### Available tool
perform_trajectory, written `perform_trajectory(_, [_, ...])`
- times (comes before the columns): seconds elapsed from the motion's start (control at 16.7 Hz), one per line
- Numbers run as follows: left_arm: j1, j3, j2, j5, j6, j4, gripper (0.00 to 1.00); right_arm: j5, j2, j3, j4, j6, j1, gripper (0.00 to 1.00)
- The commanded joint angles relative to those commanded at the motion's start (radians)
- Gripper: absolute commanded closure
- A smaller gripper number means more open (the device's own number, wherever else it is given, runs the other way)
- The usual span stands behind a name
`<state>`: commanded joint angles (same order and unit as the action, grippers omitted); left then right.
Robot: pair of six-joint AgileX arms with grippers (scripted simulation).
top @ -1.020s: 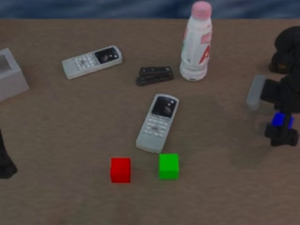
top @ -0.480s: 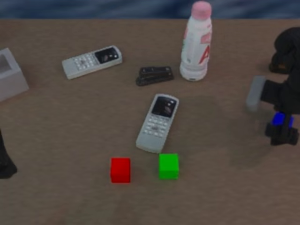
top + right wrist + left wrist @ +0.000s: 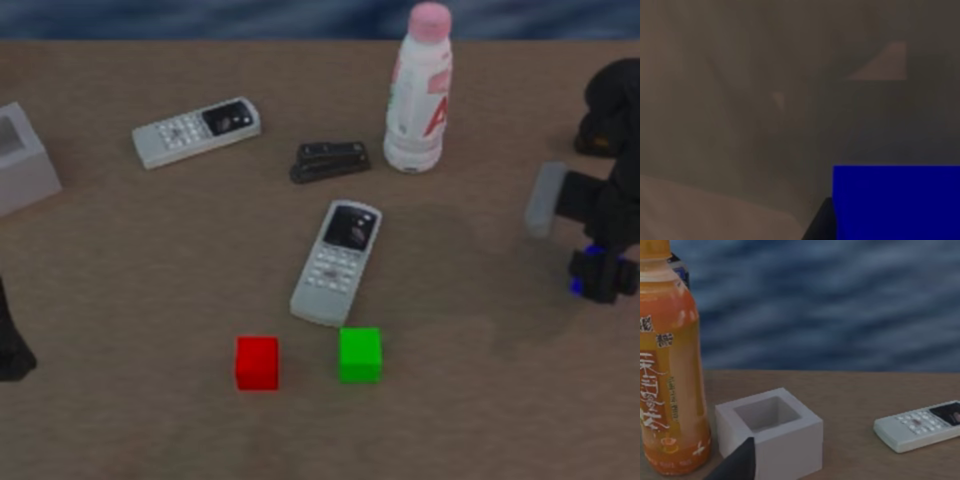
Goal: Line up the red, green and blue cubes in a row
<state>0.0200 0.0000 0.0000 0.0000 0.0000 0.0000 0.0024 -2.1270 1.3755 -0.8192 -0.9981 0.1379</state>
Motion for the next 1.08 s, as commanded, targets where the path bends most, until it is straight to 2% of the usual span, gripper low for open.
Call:
perform_trajectory(0.54, [0.000,0.000,0.000,0.000,0.000,0.000,0.00,-0.004,0.026,0.014,-0.035,0.010,-0.001,1.00])
perform_trajectory(0.9, [0.000,0.000,0.000,0.000,0.000,0.000,0.00,-0.005,0.102,0.134,-0.241,0.007,0.006,1.00])
perform_trajectory(1.08, [0.000,0.000,0.000,0.000,0.000,0.000,0.00,-0.005,0.117,0.151,-0.265,0.007,0.008,1.00])
